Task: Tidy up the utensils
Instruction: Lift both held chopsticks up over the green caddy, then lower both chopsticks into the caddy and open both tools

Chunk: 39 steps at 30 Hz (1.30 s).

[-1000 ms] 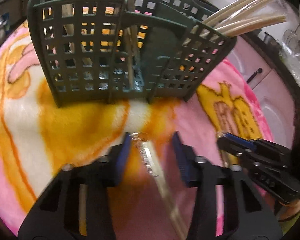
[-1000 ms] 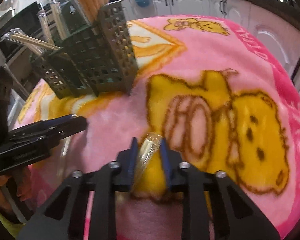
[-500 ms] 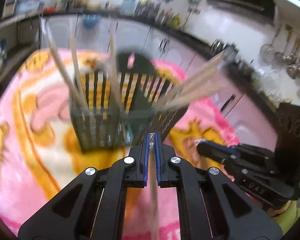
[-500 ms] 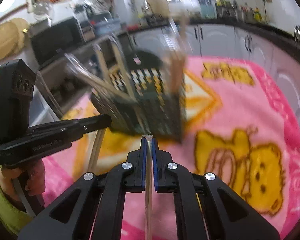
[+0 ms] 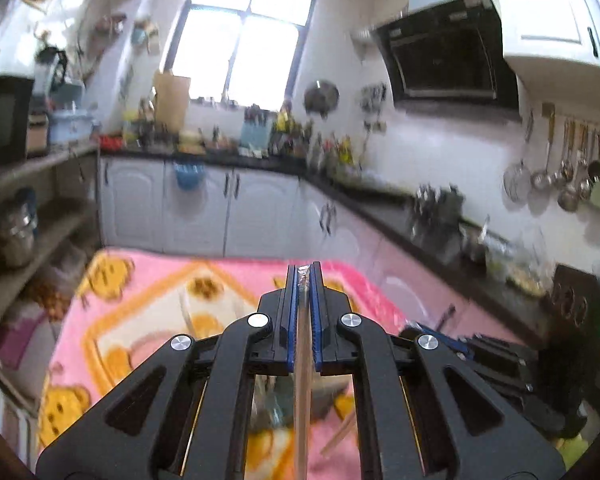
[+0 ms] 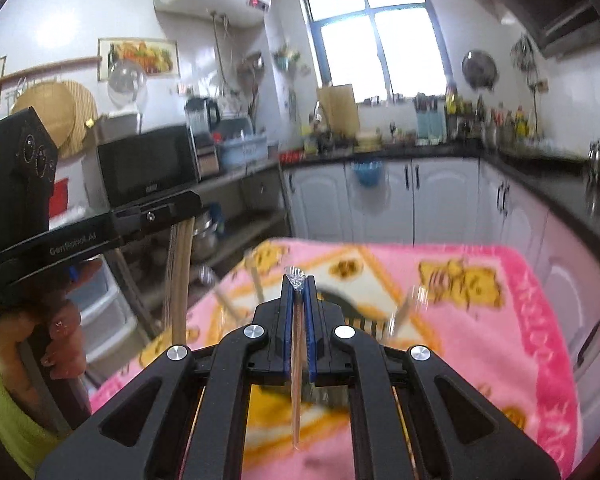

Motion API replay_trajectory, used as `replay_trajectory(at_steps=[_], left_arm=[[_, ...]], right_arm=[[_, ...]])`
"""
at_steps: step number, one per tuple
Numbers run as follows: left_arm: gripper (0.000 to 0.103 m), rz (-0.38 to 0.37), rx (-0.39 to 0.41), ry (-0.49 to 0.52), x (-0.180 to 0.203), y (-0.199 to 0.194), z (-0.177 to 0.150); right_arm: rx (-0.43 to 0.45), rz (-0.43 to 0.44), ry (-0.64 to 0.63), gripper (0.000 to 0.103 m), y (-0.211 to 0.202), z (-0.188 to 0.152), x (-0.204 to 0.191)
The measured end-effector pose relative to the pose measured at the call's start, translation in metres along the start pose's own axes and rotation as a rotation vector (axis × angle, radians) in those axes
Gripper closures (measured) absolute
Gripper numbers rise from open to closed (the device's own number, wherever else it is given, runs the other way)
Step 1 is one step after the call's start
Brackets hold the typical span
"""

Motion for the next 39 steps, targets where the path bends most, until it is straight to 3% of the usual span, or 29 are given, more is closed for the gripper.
replay_trajectory(at_steps=[9,17,25,35,39], left_arm=[[0.1,0.131,0.2,0.05,-0.005,0.038,0.054],[0.1,0.245,0.28,0.127,-0.024,0.074,0.046],[0.1,0.247,0.204,0.058,-0.05,0.093,0.007],[0.1,0.174,0.135,0.033,-0.048,0.082,-0.024],[0.092,0.168,0.103,0.008,-0.05,0.072,-0.031]], right_arm=[[0.132,-0.064,-0.044,0.097,0.015,0.048,0.016],[0.132,-0.108,-0.042,0.097,0.032,0.04,0.039],[0.082,-0.132,-0.021,0.097,0.053,0.003,0.051],[0.009,-0.133,0.014,0.097,0.057,-0.029,0.052],[-0.014,-0.136,0.029,0.096,0.051,-0.038,0.053]])
Point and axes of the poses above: each gripper's, at about its wrist camera, not at the fingertips, and y roughly the way its jaws point, x to its right, z to its top, the point moved 8 cm from there along y, roughly the way its jaws point, and after that the axes turned 14 degrees about x, right-handed, at the moved point
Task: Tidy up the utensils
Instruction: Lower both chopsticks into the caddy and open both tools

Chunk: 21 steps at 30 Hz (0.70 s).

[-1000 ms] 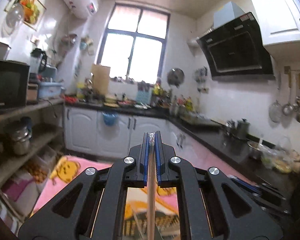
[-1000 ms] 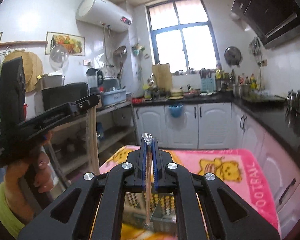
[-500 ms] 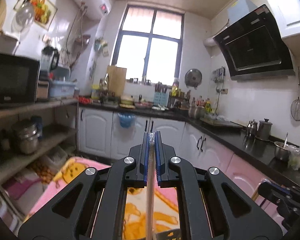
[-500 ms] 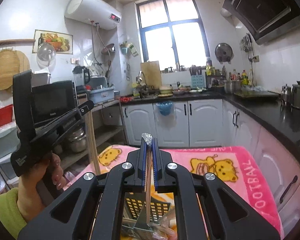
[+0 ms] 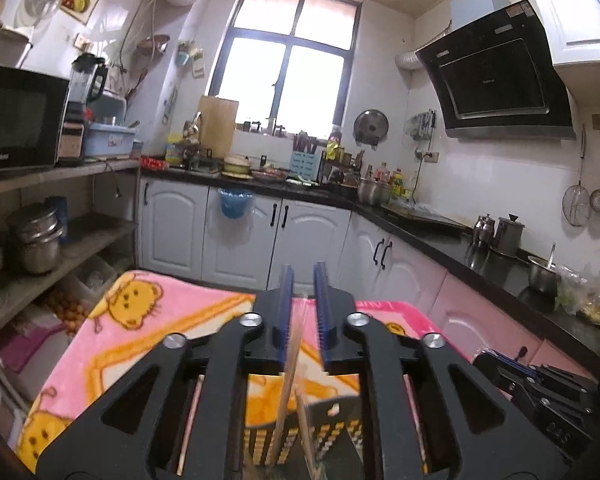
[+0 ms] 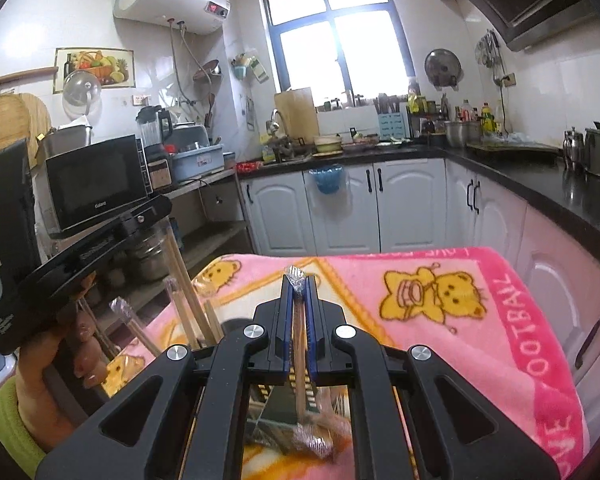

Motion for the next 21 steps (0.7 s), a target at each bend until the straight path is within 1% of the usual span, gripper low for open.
replay_trajectory(at_steps=[1,4,6,8,10,11,12,13,15,16,18,21], left_arm=[[0.089,-0.004,-0.01,-0.003,-0.001,-0.004,-0.002],[0.081,-0.002,-0.044,-0.007,-0.005,-0.012,-0.009],[0.079,-0.007,-0.08,-0.025,-0.009,-0.02,-0.014],[0.073,-0.018,-0.105,-0.039,-0.01,-0.024,-0.018],[0.065,-0.02,-0.125,-0.047,-0.012,-0.032,-0.022],[0.063,-0.025,-0.135,-0.051,-0.011,-0.035,-0.023],[0.058,-0.03,-0.142,-0.052,-0.011,-0.038,-0.024],[0.053,-0.034,-0.148,-0.048,-0.01,-0.041,-0.026],[0.048,-0.039,-0.157,-0.021,-0.006,-0.046,-0.028],[0.044,-0.042,-0.164,-0.008,-0.004,-0.049,-0.031],[0.037,-0.052,-0.183,-0.006,-0.001,-0.055,-0.036],[0.026,-0.066,-0.213,-0.012,-0.001,-0.065,-0.044]], right_arm=[[-0.007,-0.001,0.0,0.096,-0.001,-0.002,0.0],[-0.021,-0.002,-0.002,0.09,-0.005,-0.007,0.001],[-0.026,-0.007,-0.006,0.086,-0.009,-0.01,0.001],[-0.03,-0.01,-0.008,0.082,-0.013,-0.013,0.0],[-0.035,-0.01,-0.008,0.079,-0.017,-0.015,0.0],[-0.038,-0.011,-0.01,0.077,-0.019,-0.016,0.0],[-0.041,-0.011,-0.011,0.073,-0.02,-0.016,-0.001],[-0.044,-0.011,-0.011,0.072,-0.022,-0.018,-0.002],[-0.059,-0.01,-0.011,0.064,-0.027,-0.022,-0.003],[-0.068,-0.009,-0.013,0.063,-0.028,-0.024,-0.003],[-0.085,-0.008,-0.023,0.058,-0.033,-0.029,-0.003],[-0.106,-0.011,-0.042,0.053,-0.041,-0.038,-0.004]])
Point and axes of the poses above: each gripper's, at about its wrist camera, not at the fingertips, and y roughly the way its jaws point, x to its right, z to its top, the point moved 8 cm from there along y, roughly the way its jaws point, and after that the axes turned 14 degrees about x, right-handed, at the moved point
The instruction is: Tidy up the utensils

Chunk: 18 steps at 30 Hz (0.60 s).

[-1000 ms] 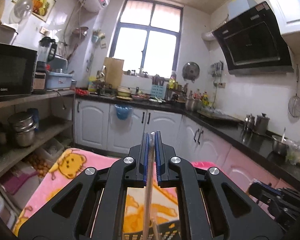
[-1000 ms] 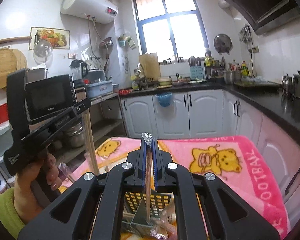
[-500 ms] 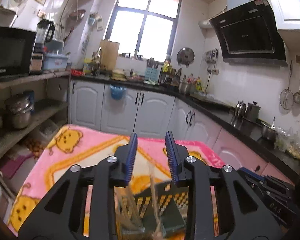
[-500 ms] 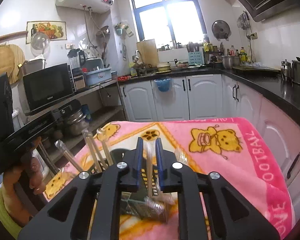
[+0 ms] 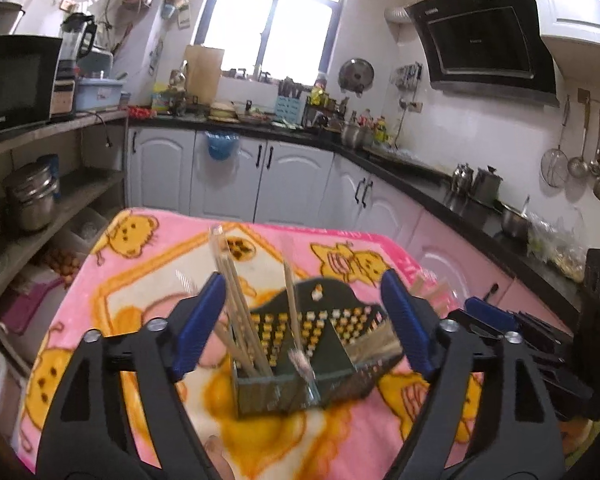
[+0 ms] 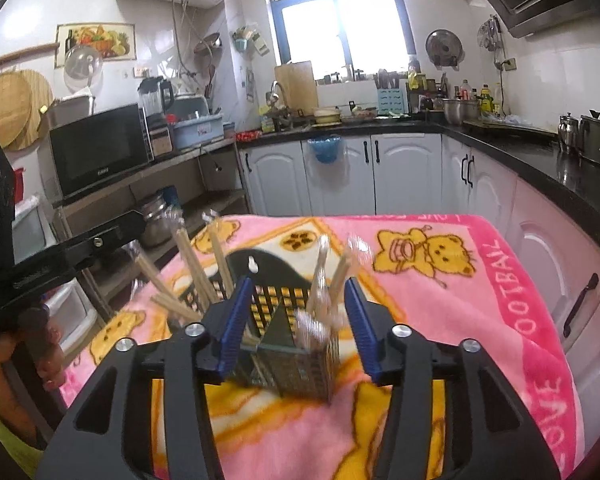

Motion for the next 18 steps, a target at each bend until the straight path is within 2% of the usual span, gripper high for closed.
replay_trajectory(at_steps=[5,12,18], left_arm=[[0.011,-0.008,-0.019,0.005,0.003,-0.016,-0.013],[0.011,0.001,-0.053,0.025,0.007,-0.029,-0.031],[0.011,0.009,-0.09,0.004,0.004,-0.037,-0.052]], right_arm=[[-0.022,-0.007,-0.023,0.04,-0.011,-0.017,-0.002],[-0.032,-0.01,-0.041,0.025,-0.027,-0.036,-0.007],[-0.04,-0.015,-0.051,0.02,-0.038,-0.05,-0.008]])
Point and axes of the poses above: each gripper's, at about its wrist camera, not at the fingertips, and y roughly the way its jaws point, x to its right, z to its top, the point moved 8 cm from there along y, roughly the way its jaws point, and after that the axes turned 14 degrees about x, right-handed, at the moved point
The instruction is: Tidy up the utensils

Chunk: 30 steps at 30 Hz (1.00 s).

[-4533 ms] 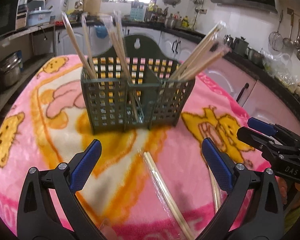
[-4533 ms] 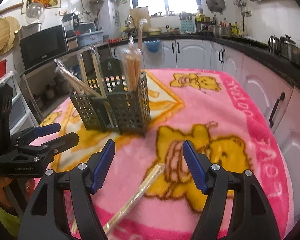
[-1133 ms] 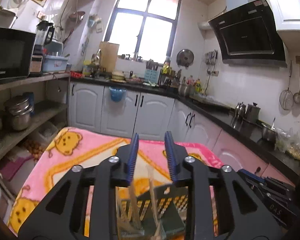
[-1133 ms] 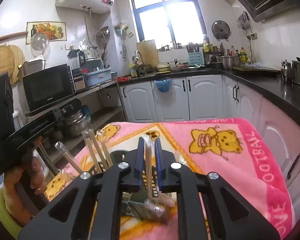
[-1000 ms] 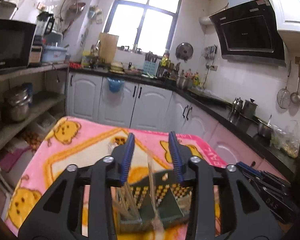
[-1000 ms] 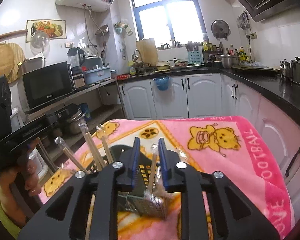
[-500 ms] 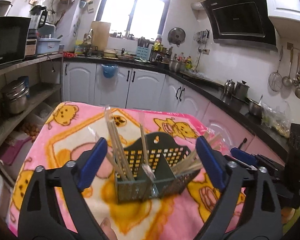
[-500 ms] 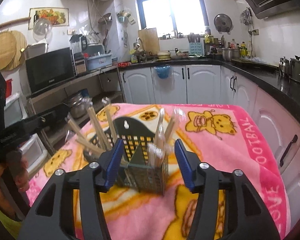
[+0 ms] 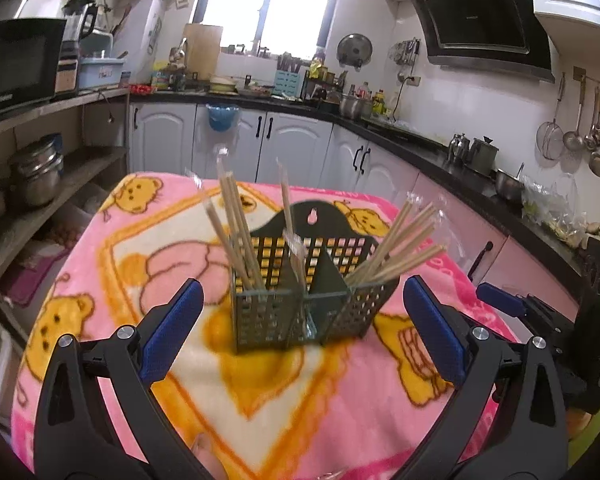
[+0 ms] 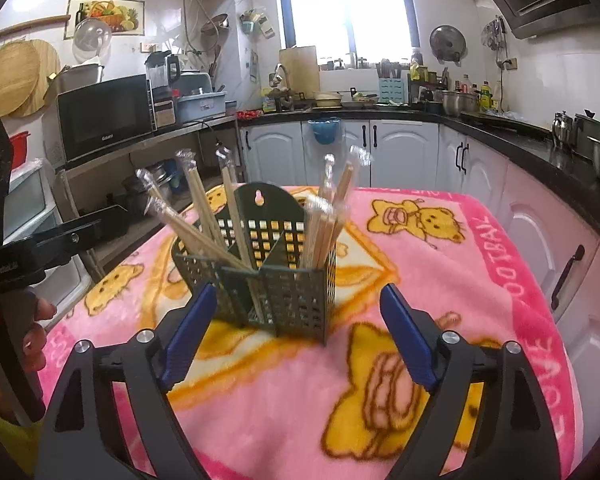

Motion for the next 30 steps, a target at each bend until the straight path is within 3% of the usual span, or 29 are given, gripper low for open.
replay_trajectory(at_steps=[14,30], left_arm=[[0.011,0.03,-0.051,0.024,0.001,-0.004,-0.055],[0.011,0.063,0.065,0.073,0.006,-0.02,-0.069]], right_arm=[[-0.034,-0.033,0.019,0.017,-0.014,-0.044,0.004],[0.095,-0.074,-0.011,0.008,-0.033,-0.055,0.002]])
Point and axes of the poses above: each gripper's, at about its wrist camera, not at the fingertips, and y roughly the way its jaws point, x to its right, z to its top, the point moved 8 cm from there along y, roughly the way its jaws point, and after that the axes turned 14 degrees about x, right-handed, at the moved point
